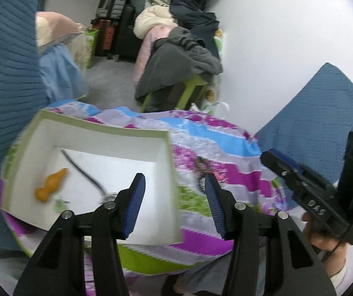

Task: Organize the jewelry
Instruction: 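Carry the silver hoop into the white box and open the right tool, then grasp the black coiled hair tie with the left tool while the right grasps the pink clip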

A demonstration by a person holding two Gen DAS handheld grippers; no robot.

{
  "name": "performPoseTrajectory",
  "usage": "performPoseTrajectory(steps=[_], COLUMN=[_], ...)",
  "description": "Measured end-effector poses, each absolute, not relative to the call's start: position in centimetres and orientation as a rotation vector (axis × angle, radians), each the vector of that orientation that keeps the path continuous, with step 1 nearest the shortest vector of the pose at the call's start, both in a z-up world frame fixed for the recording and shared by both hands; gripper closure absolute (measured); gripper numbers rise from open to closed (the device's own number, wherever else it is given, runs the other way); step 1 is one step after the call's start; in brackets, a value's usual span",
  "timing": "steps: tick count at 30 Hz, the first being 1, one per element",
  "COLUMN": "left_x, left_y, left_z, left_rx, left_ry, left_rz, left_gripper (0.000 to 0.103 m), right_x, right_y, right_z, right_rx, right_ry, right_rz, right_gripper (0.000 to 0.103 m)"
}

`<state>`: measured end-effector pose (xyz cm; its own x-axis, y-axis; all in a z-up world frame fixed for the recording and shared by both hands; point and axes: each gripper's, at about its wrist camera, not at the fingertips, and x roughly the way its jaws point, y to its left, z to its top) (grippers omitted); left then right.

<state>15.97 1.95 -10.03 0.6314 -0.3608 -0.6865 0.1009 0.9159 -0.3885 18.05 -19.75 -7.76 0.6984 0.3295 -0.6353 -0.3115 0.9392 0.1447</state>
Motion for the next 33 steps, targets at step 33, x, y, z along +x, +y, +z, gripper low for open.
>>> performPoseTrajectory(steps=[33], left_x=[25.6], left_y=[-12.2], left_z=[-24.5], left_rx=[-0.222], left_ry=[1.119], left_rz=[-0.274], left_gripper=[0.072], right_x=[27.7], right_y=[-29.3], right_z=[-23.0], right_rx=[0.151], right_ry=[1.022], right_rz=[0.487], right_gripper=[0.077])
